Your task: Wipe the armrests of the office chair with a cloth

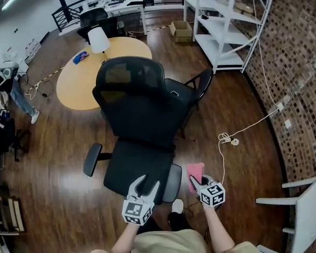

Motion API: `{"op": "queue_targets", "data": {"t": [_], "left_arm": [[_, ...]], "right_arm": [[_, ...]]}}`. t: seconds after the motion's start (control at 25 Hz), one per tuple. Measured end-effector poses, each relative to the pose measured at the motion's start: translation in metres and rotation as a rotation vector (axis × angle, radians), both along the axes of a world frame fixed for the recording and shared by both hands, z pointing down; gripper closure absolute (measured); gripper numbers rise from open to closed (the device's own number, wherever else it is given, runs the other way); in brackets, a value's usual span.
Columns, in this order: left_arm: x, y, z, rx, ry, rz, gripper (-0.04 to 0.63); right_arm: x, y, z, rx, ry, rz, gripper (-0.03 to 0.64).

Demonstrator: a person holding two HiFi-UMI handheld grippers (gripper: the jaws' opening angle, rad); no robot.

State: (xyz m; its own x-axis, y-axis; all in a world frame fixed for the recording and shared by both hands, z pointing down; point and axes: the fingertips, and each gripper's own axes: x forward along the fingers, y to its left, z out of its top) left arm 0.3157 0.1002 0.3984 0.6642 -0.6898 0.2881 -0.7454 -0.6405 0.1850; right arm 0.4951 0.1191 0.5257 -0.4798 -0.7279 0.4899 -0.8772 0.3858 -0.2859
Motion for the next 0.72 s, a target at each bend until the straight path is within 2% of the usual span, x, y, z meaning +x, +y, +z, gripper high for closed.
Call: {"op": "queue_targets", "data": {"t": [0.16,0.28,0.4,0.48,0.56,0.72], "left_arm": [[-0.042,0.015,0.022,-0.057,-0.032,-0.123,0.413],[-0.066,0.024,0.037,-0.091,-0.043,-0.169,0.413],[-0.088,0.032,0.049,-0.121,-0.04,-0.193,0.413],[-0.097,0.04,0.056,-0.14,-0.044,-0.209,0.413],[-0.101,0.045,0.061,-0.153,-0.049,-0.221,0.413],[-0.109,0.049,0.077,-0.187,-0.046,-0.241,0.413]], "right_arm": [[-0.047,-0.032,0.044,-0.074,0.064,-0.247,0.543],[-0.081,-0.057,0.091,-0.155,0.187,-0.447,0.543],[-0.102,-0.077,0.136,-0.245,0.329,-0.593,0.543],[-0.105,-0.089,0.155,-0.28,0.41,-0.653,0.543],[-0.103,-0.097,0.161,-0.29,0.447,-0.684,0.543],[-0.117,-0.069,0.161,-0.287,0.4,-0.745,0.546]]}}
